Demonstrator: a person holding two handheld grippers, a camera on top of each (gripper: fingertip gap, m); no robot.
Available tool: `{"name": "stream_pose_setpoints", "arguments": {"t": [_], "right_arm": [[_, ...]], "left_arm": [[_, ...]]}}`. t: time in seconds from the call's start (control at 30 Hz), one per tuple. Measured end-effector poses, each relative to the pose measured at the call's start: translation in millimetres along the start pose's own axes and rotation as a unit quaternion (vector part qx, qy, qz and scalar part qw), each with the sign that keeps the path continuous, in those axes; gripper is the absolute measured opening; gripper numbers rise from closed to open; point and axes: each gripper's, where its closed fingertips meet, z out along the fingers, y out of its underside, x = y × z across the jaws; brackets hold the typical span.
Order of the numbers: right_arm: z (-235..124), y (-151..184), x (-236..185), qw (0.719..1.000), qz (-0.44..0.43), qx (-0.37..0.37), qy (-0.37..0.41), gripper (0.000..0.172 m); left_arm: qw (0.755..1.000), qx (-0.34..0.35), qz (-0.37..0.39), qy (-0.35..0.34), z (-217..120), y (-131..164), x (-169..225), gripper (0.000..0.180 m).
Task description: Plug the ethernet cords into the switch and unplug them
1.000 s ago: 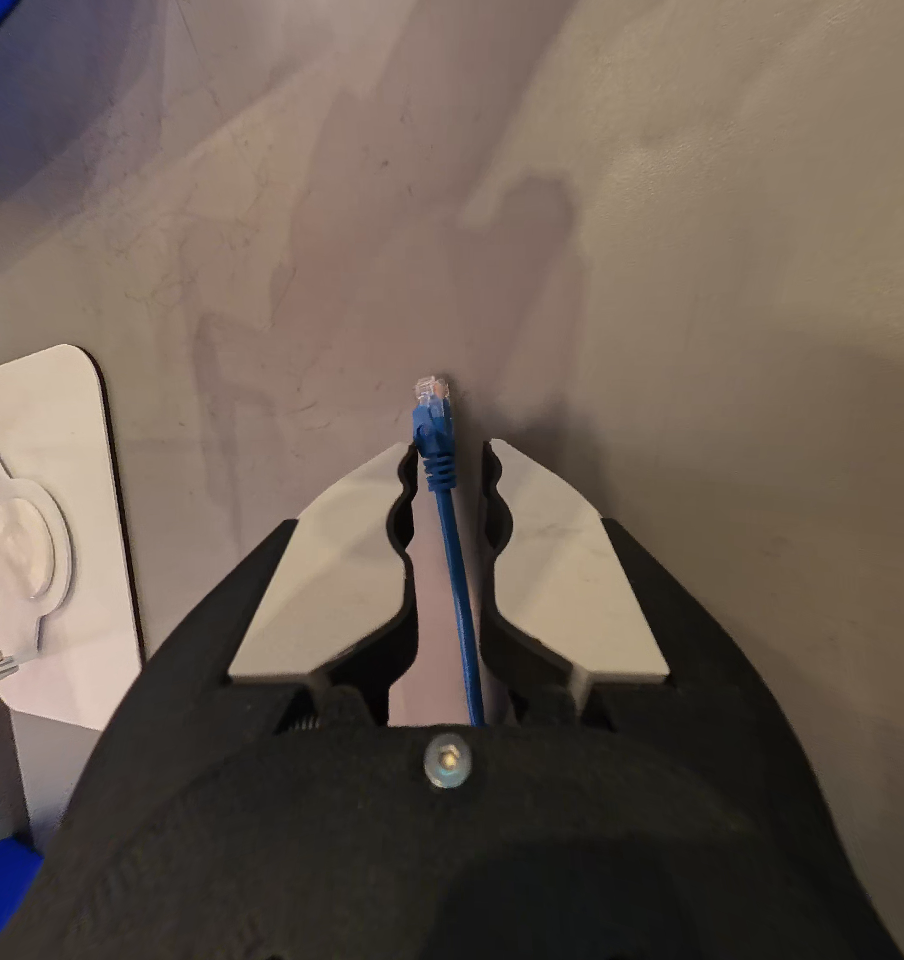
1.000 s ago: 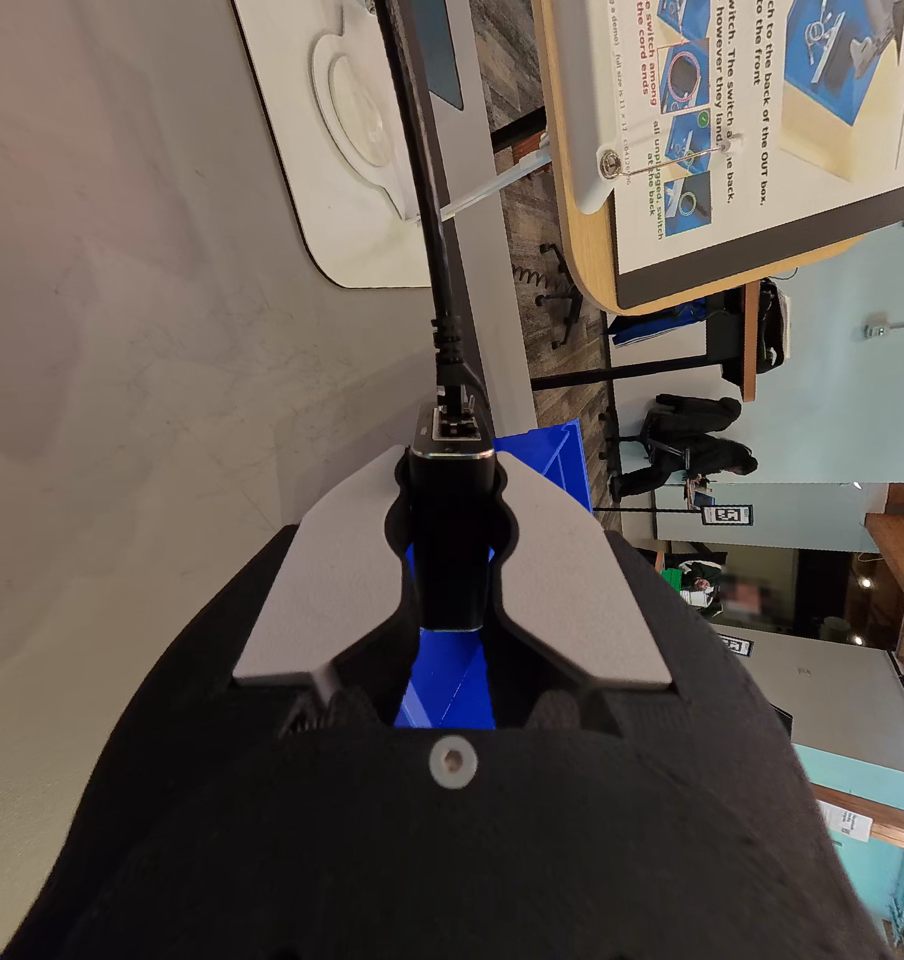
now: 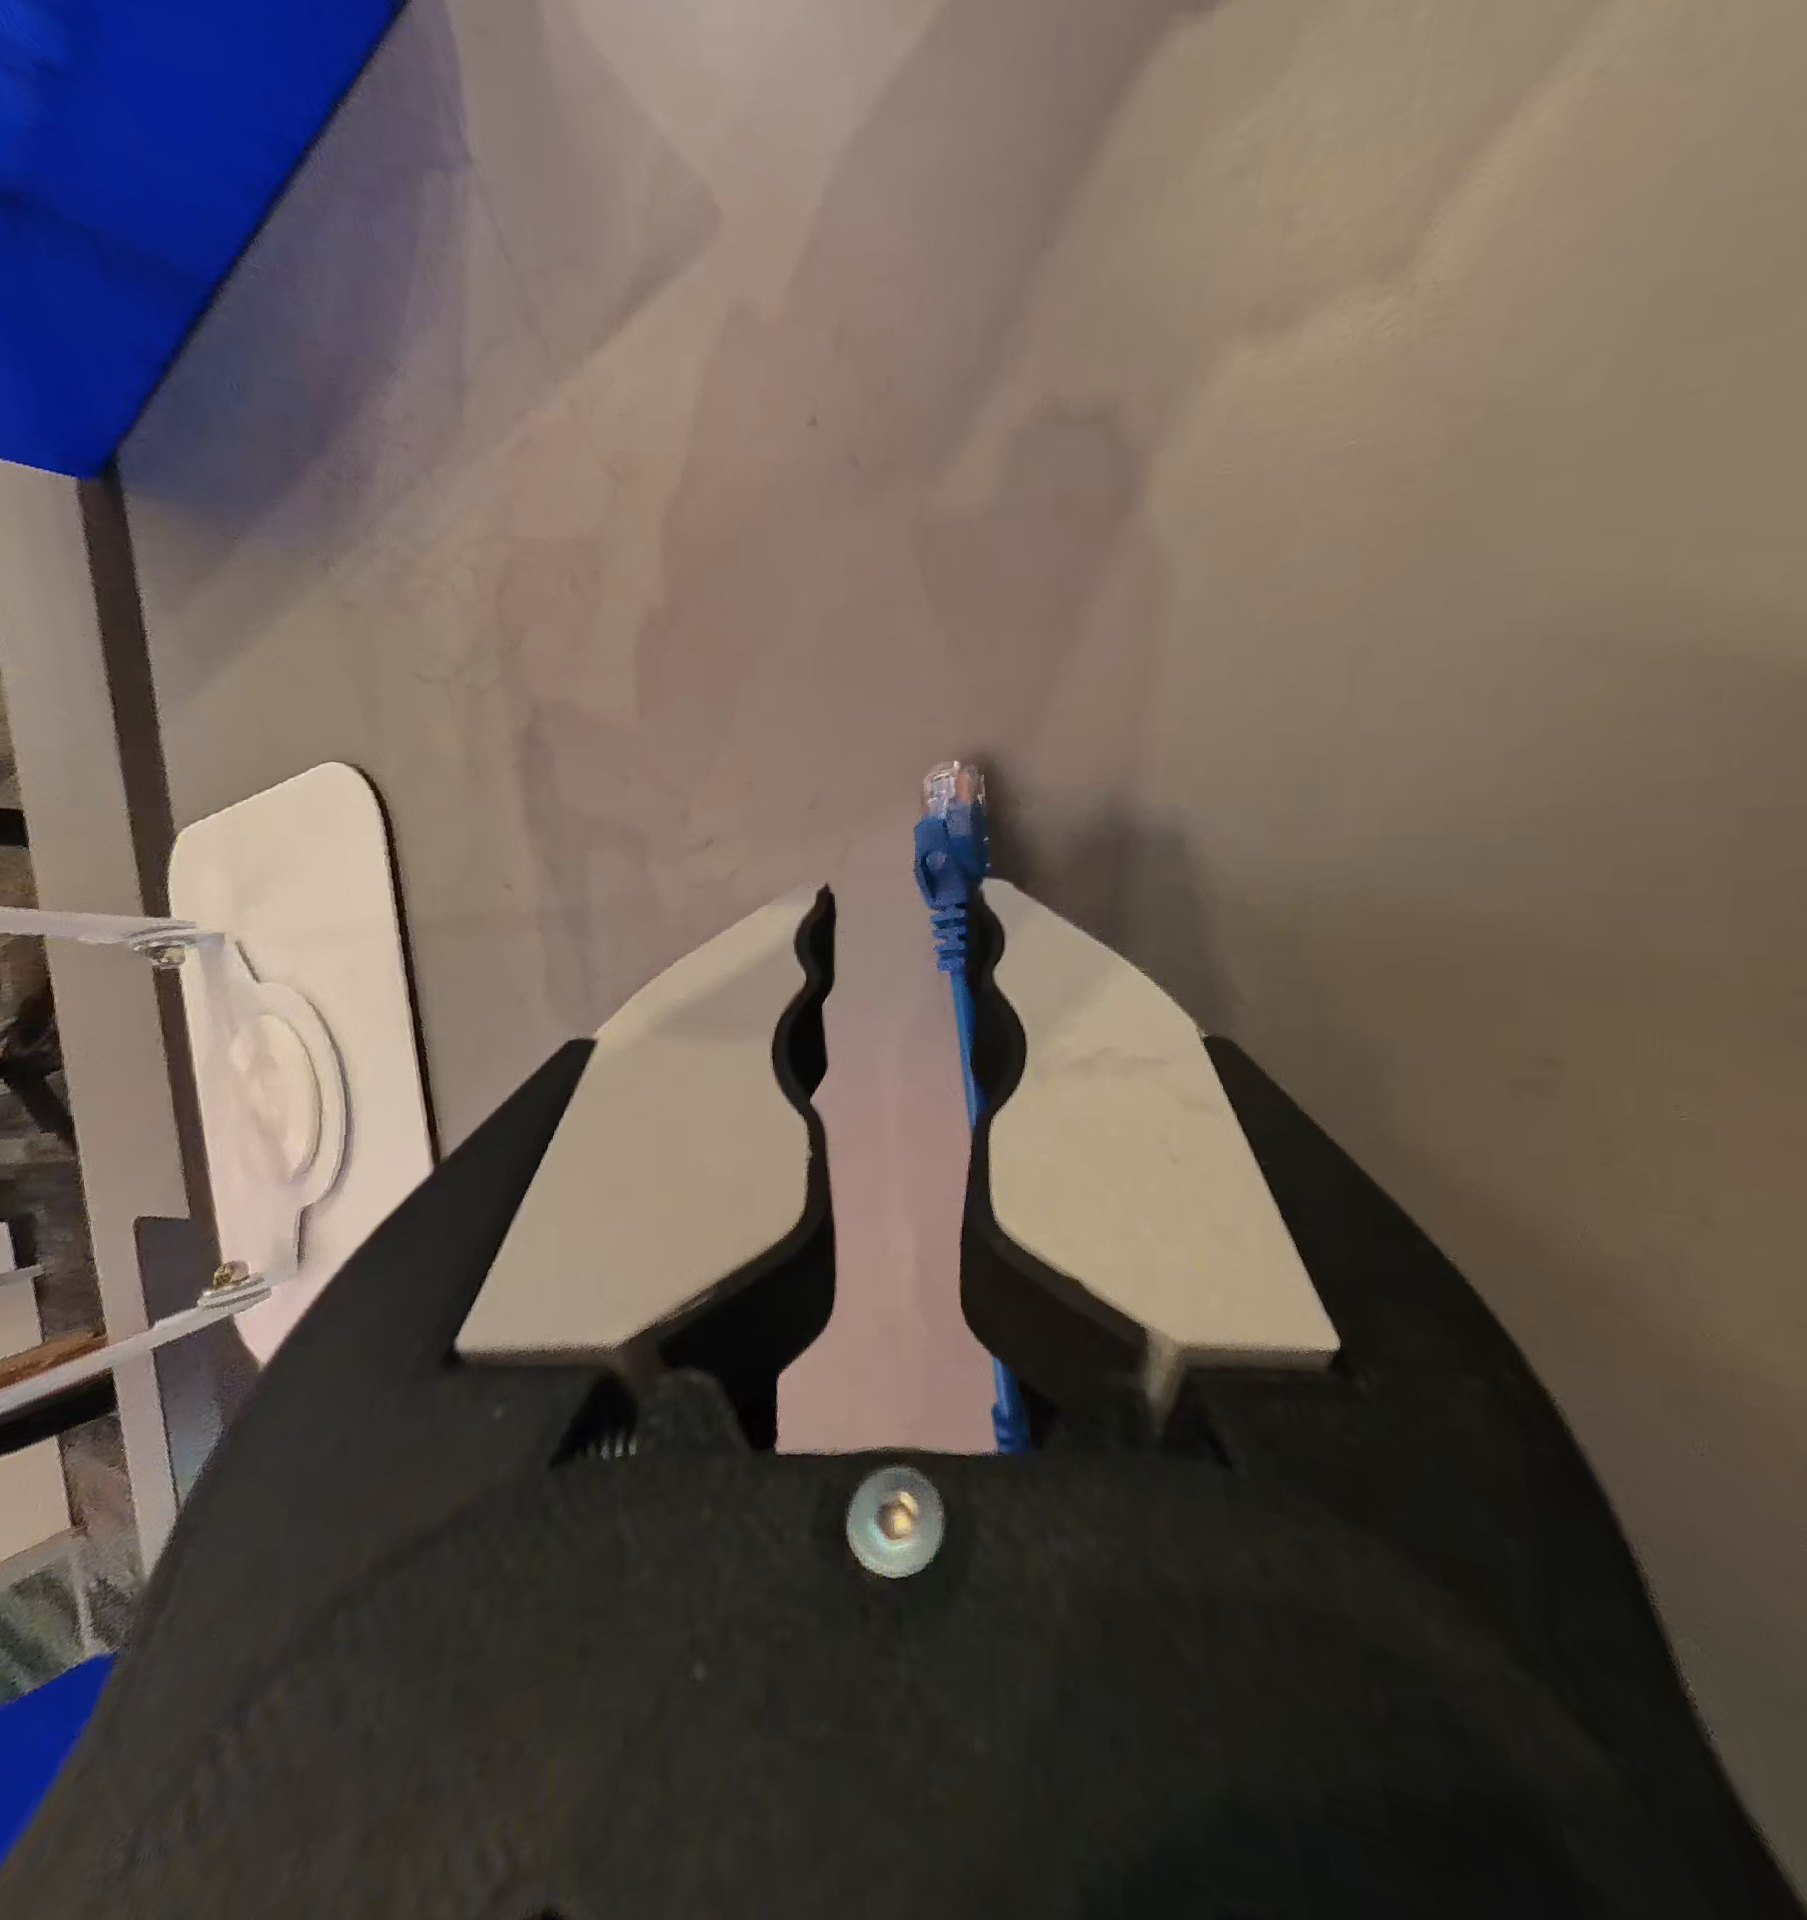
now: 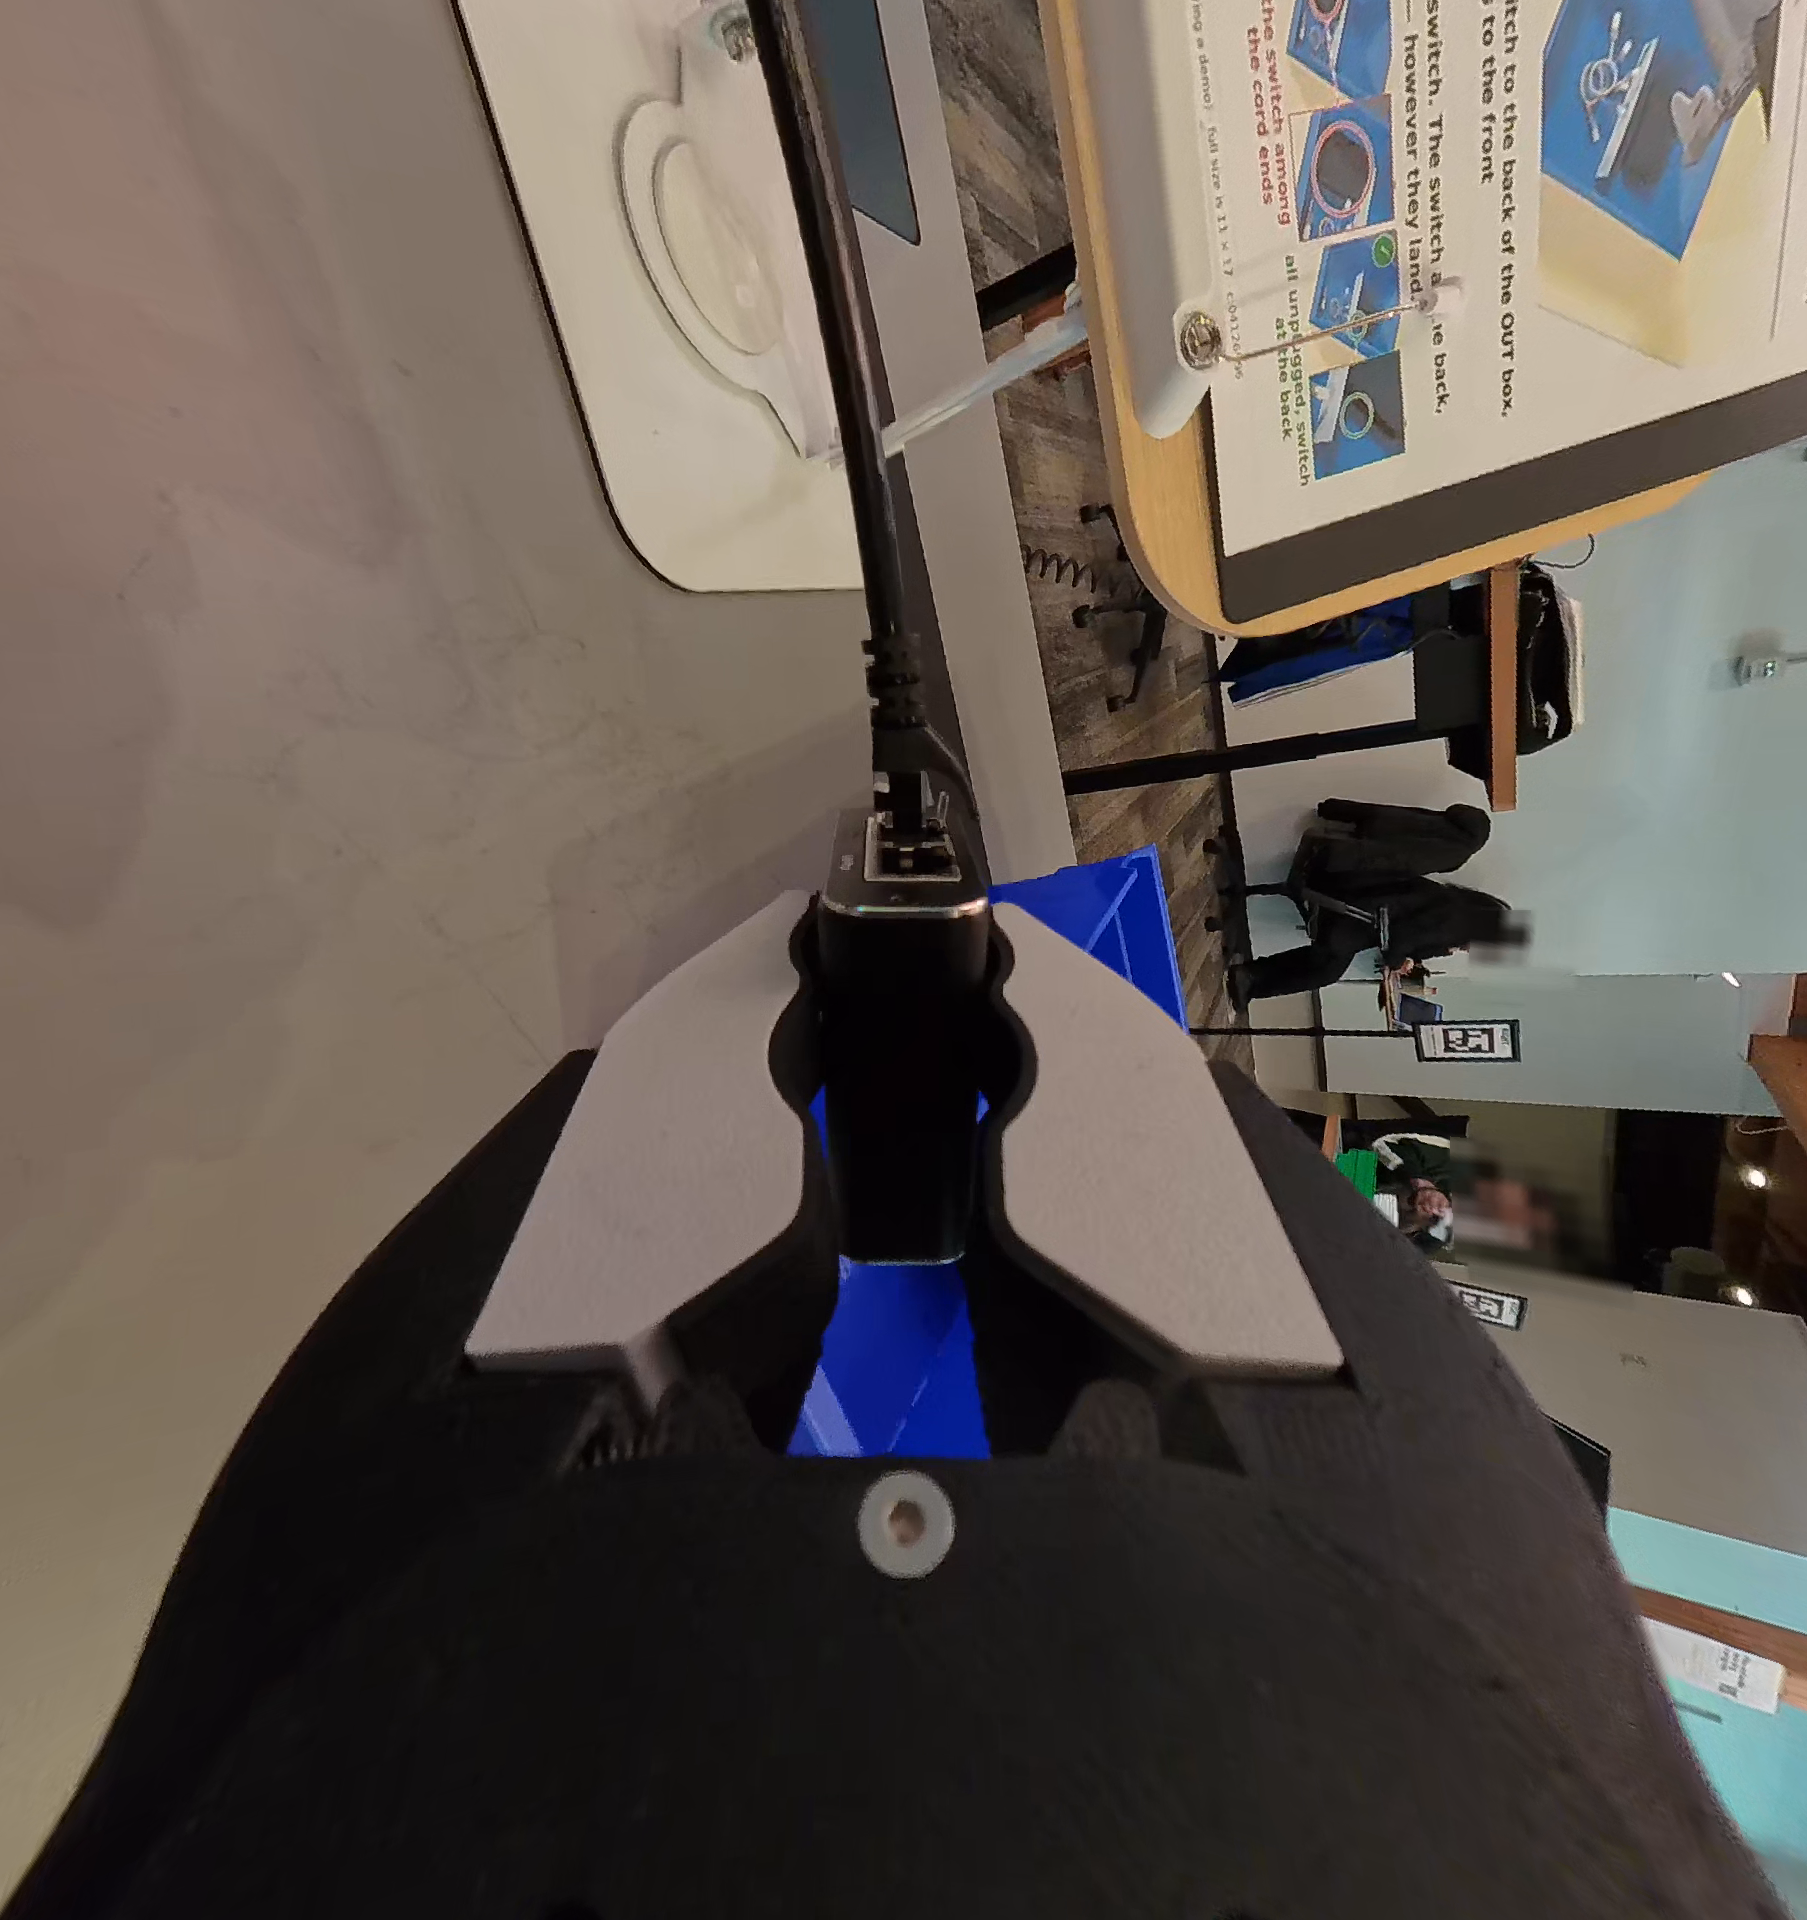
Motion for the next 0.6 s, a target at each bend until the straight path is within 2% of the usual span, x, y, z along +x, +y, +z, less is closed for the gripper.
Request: {"name": "stream_pose_setpoints", "arguments": {"t": [0.2,0.37,0.47,0.53,0.6], "right_arm": [[-9,-21,0,0.996,0.052,0.068,-0.027,0.026],[-24,-47,-1,0.981,0.101,0.149,-0.068,0.026],[-37,-71,-7,0.963,0.124,0.213,-0.109,0.026],[-48,-89,-11,0.942,0.150,0.265,-0.143,0.026],[-59,-104,-12,0.912,0.190,0.314,-0.182,0.026]], "left_arm": [[0.997,0.038,-0.067,-0.024,-13,-12,-13,0.033],[0.983,0.087,-0.146,-0.064,-16,-22,-47,0.049],[0.971,0.139,-0.178,-0.076,-18,-39,-74,0.057],[0.962,0.180,-0.190,-0.073,-19,-55,-88,0.062],[0.946,0.243,-0.205,-0.063,-27,-77,-98,0.059]]}}
